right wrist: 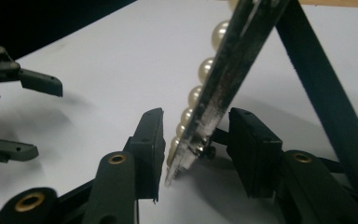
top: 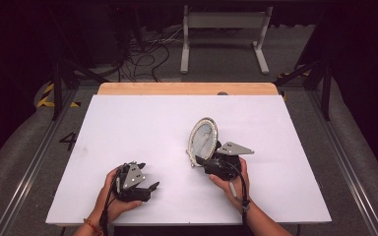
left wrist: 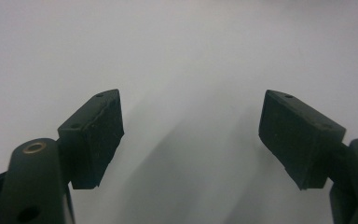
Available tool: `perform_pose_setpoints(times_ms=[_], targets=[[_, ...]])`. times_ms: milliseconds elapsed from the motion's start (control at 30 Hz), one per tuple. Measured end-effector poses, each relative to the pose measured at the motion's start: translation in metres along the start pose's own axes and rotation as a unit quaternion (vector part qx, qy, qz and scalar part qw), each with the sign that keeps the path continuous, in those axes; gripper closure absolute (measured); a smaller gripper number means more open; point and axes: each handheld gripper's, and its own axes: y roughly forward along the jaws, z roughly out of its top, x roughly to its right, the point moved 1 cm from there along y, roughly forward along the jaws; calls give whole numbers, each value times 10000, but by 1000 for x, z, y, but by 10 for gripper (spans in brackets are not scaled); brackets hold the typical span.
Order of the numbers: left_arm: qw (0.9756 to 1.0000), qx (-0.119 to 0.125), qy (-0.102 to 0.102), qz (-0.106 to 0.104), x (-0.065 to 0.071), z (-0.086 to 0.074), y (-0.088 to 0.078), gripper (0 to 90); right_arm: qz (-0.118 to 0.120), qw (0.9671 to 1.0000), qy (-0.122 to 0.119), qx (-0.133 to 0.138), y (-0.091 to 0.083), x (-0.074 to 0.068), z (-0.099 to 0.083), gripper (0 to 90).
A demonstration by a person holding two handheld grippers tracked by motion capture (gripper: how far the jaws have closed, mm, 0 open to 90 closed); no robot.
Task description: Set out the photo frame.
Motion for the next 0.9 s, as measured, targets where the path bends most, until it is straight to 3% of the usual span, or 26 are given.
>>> perform_pose_setpoints(times_ms=[200, 333, 600, 900], targets=[[10000, -14, 54, -10, 1, -1, -2, 230, -74, 10000, 21, 3, 9, -3, -3, 661], [9999, -100, 94, -71, 1, -1, -1, 228, 78, 9999, -97, -58, 7, 2, -2, 658], [9998, -106, 153, -115, 1, 2, 3, 225, 250, 9995, -101, -151, 2, 8, -3, 672], [9995, -114, 216, -221, 2, 8, 10, 222, 328, 9991, -101, -267, -9, 15, -5, 707]])
